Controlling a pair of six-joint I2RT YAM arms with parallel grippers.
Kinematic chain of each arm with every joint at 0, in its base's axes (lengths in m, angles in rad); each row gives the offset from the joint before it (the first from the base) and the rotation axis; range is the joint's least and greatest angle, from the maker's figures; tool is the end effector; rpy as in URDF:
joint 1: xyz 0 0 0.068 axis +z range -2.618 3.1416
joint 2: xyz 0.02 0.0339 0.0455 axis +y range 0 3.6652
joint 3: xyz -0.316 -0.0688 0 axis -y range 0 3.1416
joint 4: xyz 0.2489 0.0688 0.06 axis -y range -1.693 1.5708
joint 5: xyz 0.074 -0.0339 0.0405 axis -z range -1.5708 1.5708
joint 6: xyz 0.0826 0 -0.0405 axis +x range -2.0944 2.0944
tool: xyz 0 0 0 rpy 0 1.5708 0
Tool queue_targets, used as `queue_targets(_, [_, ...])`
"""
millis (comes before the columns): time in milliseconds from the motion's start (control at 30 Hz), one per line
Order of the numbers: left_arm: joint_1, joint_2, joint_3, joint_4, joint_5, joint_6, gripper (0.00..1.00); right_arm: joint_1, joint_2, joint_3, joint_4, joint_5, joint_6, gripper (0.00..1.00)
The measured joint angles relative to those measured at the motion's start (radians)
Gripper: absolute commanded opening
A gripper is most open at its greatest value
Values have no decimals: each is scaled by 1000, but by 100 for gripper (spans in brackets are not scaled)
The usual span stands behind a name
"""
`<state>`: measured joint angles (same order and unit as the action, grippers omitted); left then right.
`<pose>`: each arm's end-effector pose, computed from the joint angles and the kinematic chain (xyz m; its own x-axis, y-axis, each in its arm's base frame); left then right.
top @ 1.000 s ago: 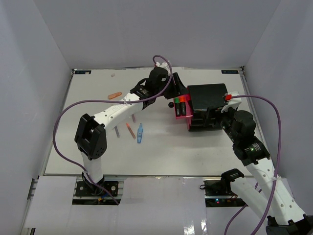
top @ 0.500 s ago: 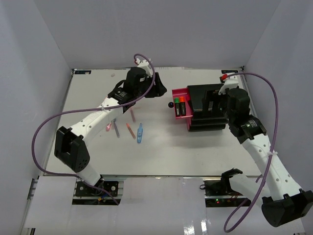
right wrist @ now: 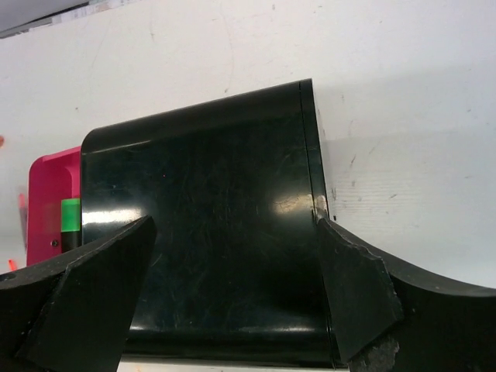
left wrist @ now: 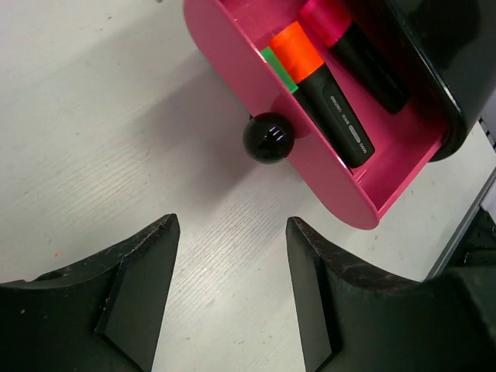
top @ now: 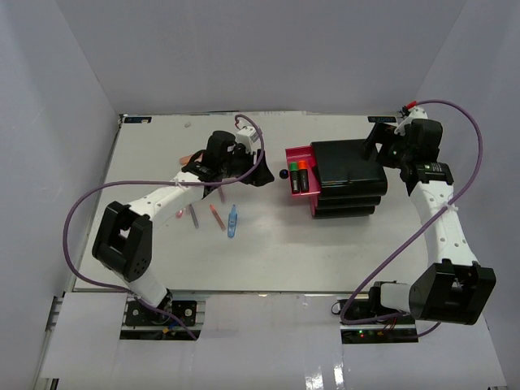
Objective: Sort the stationery into containers
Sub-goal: Close the drawer in the storage box.
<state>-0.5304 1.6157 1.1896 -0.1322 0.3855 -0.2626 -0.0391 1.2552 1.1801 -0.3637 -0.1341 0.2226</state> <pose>0.3408 -0.2359 0.3012 -0.6344 0.0932 -0.7674 0.5997 0.6857 -0.4125 0.3159 -0.0013 0.3888 -0.4322 0.2359 -0.8704 0.0135 0.9668 0.2553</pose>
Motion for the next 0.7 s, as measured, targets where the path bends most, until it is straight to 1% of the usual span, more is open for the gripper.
queue_targets(167, [-2, 74, 24, 65, 82, 51, 68, -43, 3, -29, 8, -85, 11, 90])
queue_targets(367, [-2, 142, 36, 143, 160, 117, 68, -51, 8, -38, 24, -159, 14, 90])
queue_targets(533, [-2, 173, 37, 194, 212, 160, 68, -51, 10, -56, 29, -171, 18, 90])
queue_targets(700, [-2, 196, 56, 208, 245, 182, 67, -51, 13, -66, 29, -151, 20, 90])
